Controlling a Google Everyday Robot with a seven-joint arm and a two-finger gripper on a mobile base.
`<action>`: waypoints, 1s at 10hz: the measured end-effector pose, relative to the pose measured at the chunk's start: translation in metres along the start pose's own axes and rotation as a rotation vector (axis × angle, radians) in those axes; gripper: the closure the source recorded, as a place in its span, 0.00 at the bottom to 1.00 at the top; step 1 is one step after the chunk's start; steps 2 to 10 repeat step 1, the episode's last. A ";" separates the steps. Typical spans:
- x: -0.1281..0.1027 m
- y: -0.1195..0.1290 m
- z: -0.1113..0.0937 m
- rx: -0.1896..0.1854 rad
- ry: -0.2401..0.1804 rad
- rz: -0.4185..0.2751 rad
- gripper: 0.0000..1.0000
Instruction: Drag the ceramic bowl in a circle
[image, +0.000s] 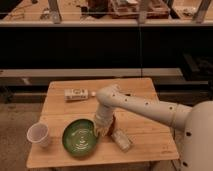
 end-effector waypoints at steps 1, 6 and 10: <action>0.018 -0.009 -0.005 0.004 0.004 -0.015 1.00; 0.018 -0.009 -0.005 0.004 0.004 -0.015 1.00; 0.018 -0.009 -0.005 0.004 0.004 -0.015 1.00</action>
